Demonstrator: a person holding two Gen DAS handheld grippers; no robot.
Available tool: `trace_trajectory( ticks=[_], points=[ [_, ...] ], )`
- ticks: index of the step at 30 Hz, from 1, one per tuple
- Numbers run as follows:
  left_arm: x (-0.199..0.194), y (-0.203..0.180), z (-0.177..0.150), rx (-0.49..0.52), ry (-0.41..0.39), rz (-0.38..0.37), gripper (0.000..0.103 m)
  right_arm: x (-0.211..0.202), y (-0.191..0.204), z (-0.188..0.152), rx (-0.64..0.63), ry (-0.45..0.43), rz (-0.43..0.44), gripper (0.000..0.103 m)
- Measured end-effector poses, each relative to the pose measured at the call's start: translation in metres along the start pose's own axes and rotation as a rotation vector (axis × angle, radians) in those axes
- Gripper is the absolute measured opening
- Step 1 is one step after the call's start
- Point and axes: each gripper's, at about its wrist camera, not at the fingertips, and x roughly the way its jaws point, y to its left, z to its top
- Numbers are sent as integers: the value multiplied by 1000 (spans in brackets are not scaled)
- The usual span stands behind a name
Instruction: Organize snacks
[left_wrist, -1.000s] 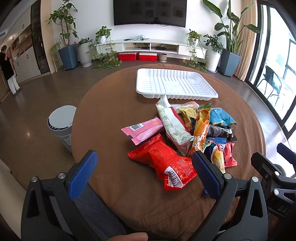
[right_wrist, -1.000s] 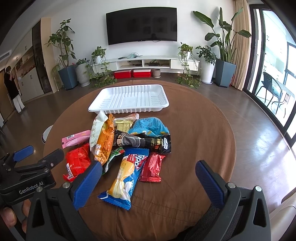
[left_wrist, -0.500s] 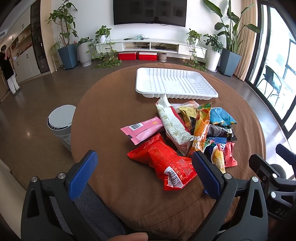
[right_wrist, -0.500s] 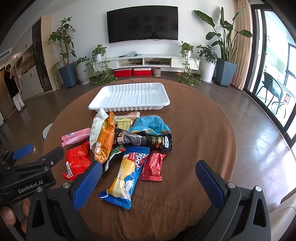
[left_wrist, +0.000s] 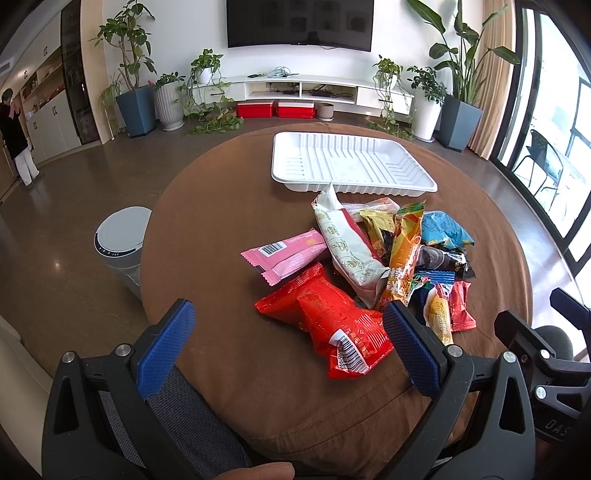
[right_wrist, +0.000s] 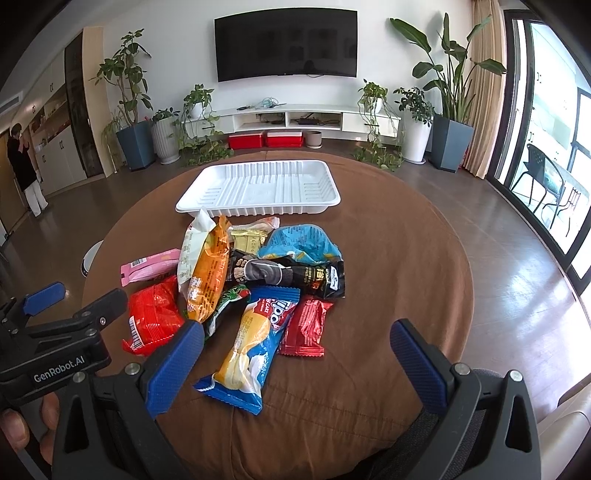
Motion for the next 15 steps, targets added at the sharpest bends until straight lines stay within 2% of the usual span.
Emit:
trace_trajectory(
  ticks=[15],
  points=[
    [1, 0, 2, 6, 16, 2, 103, 0, 1, 3, -7, 24, -7, 103]
  ],
)
